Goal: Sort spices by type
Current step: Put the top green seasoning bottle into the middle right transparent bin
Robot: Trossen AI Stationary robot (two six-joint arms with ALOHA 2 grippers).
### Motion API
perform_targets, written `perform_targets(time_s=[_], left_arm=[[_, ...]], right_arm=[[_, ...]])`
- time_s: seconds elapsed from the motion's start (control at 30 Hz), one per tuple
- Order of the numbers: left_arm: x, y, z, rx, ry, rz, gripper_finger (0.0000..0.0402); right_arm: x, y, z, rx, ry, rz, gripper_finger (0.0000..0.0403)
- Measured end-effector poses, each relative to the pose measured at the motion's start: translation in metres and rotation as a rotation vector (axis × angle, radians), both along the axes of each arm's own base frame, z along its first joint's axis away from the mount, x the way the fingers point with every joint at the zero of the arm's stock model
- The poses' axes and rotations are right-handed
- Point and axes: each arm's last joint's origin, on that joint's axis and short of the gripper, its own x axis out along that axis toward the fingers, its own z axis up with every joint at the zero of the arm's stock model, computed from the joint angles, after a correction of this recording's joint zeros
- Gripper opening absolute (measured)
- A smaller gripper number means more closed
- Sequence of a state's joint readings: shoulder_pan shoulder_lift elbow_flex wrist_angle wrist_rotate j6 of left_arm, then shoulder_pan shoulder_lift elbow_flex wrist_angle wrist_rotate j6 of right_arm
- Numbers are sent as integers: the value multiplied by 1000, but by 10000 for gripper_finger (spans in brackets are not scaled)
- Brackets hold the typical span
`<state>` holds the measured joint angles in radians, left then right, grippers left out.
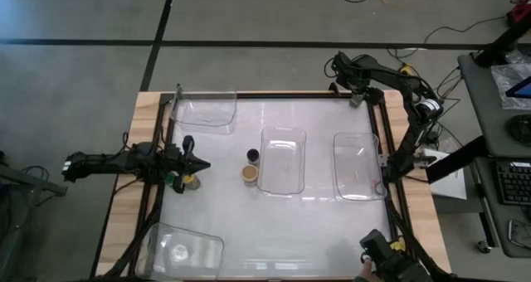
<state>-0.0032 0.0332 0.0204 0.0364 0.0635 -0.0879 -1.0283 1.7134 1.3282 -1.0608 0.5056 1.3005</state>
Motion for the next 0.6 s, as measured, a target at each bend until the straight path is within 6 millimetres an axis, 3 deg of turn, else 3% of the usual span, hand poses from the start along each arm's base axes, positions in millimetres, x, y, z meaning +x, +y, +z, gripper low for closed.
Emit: perform_targets(time_s=[0.2,0.6], left_arm=[[0,0,0,0,0,0,2],[0,0,0,0,0,0,2]], right_arm=[[0,0,0,3,4,2,197],[3,4,2,41,19,81,202]])
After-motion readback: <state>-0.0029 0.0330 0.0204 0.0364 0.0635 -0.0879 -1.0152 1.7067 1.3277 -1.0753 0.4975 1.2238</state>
